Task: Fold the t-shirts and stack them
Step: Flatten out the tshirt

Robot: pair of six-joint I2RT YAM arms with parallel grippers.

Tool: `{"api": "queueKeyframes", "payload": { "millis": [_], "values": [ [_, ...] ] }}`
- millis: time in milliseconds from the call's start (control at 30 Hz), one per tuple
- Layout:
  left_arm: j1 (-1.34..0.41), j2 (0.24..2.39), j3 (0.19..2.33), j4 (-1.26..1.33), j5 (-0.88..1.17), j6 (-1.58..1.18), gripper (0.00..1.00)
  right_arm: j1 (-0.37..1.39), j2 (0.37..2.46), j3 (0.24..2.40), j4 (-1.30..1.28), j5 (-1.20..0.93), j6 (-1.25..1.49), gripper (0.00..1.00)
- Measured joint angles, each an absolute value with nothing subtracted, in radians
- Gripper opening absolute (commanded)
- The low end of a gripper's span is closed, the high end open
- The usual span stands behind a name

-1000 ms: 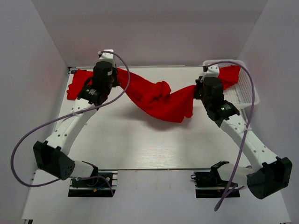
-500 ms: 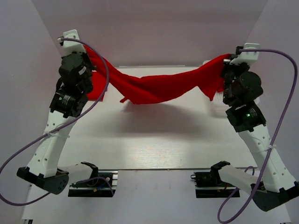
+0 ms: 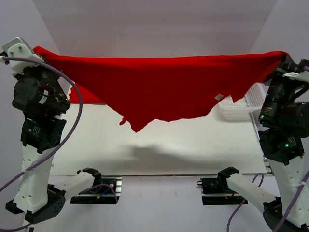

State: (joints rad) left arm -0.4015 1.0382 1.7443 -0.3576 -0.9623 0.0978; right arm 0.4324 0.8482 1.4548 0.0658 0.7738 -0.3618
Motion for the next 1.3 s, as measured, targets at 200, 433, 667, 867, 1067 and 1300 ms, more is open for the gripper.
{"api": "queueKeyframes", "payload": {
  "millis": [200,433,667,867,1067,1300],
  "values": [
    [-0.402,1.075,1.746,-0.345,-0.982,0.089,0.0,0.432,0.861,1.45,0.089,0.787,-0.371,0.0],
    [-0.393,1.302,1.654,-0.388,-0.959,-0.044,0.0,0.425,1.04,1.274,0.135,0.812,-0.274,0.0],
    [-0.344,1.879,1.722,-0.513,-0.885,-0.184,0.0,0.385,1.582,1.269,0.035,0.775,-0.091,0.0],
    [-0.288,2.368,2.05,-0.65,-0.82,-0.217,0.0,0.349,2.062,1.581,-0.107,0.723,-0.027,0.0],
    [-0.257,2.449,2.126,-0.646,-0.761,-0.198,0.38,0.326,2.228,1.796,-0.171,0.654,-0.009,0.34],
    [-0.241,2.443,2.214,-0.609,-0.709,-0.174,1.0,0.307,2.29,1.974,-0.195,0.585,-0.003,0.9]
  ]
}}
